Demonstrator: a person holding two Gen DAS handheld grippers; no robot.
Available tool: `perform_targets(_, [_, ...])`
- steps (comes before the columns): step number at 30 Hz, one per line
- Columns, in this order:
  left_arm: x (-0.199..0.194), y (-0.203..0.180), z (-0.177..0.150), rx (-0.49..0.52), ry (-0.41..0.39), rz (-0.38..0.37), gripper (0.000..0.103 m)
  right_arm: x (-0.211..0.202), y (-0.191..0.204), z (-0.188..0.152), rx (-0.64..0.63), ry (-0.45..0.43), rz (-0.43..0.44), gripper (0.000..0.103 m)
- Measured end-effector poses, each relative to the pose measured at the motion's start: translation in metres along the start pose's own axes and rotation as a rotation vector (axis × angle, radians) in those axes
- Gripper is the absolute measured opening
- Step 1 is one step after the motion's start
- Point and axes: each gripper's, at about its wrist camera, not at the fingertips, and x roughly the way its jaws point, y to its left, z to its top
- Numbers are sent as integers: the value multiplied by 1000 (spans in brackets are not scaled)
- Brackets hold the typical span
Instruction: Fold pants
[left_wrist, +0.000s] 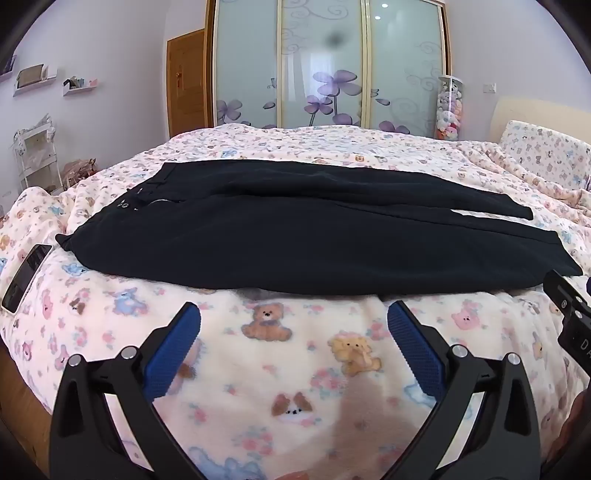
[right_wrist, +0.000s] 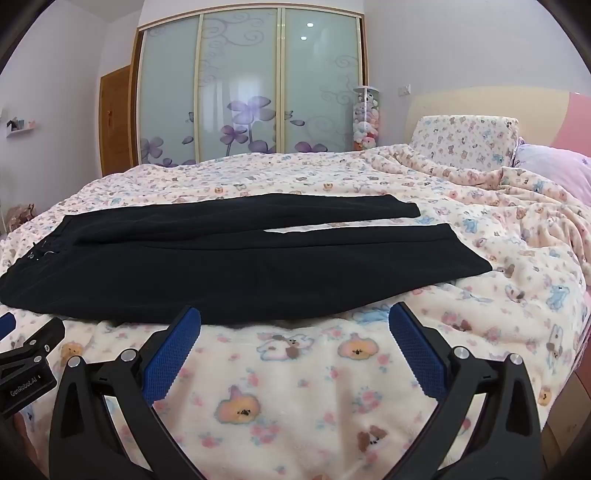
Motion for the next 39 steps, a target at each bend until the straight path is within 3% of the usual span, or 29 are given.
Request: perform_targets(39, [0, 1, 0, -7, 9, -3, 101, 0, -1, 0, -1, 1, -1, 102])
